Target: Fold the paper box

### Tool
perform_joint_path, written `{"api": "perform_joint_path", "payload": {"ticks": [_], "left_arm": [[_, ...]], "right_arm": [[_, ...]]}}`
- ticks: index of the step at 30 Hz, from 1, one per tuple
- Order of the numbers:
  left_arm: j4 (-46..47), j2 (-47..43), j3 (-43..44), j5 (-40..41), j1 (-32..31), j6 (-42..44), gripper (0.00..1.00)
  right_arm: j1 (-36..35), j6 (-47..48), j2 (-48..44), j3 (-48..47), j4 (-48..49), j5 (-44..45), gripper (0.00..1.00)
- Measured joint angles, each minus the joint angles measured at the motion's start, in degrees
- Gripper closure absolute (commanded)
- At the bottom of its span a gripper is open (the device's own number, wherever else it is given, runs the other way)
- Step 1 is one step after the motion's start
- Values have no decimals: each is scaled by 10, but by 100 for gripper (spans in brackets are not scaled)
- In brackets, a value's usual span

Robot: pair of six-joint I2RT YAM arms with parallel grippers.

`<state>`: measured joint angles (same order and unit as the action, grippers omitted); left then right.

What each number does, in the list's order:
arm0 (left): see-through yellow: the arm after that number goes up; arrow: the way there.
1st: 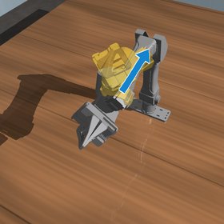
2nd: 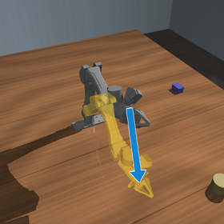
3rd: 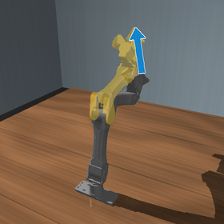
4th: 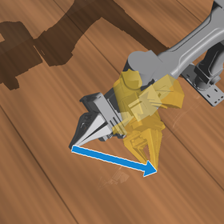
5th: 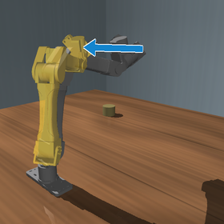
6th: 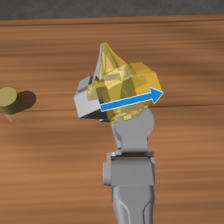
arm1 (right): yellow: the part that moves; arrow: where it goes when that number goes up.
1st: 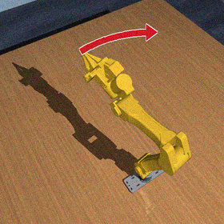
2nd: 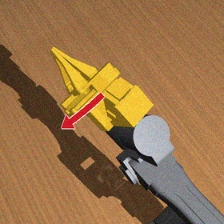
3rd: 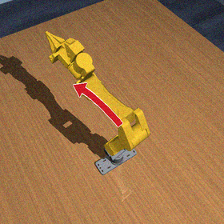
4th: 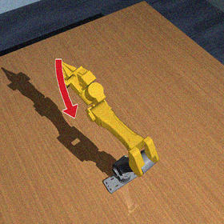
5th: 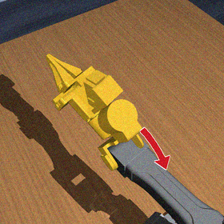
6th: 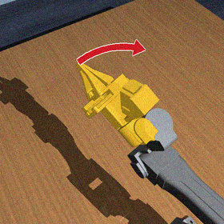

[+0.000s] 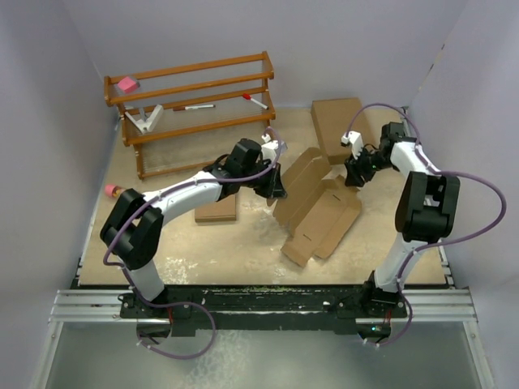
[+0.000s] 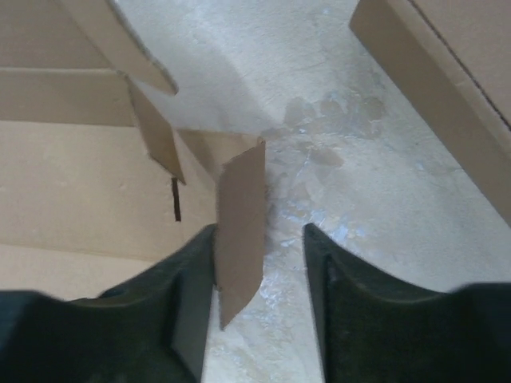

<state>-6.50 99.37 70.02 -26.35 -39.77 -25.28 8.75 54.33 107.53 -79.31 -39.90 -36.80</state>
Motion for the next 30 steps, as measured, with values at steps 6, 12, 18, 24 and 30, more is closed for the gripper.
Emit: {"api": "perform_joint_path", "payload": {"ticks": [6, 12, 18, 24, 30], "left_arm": [[-36, 2, 25, 2, 0, 27, 96], [-125, 4, 96, 44, 0, 96, 96], [-245, 8, 220, 135, 0, 216, 96], [-284, 5, 266, 210, -3, 310, 96], [-287, 5, 242, 256, -40, 357, 96]], "right_arm": [[-16, -21, 0, 9, 49, 33, 100], [-17, -43, -4, 10, 46, -3, 100], [-16, -156, -80, 45, 117, -96, 100], [-23, -347, -167, 183, 391, -140, 100], [-59, -443, -163, 283, 548, -122, 100]]}}
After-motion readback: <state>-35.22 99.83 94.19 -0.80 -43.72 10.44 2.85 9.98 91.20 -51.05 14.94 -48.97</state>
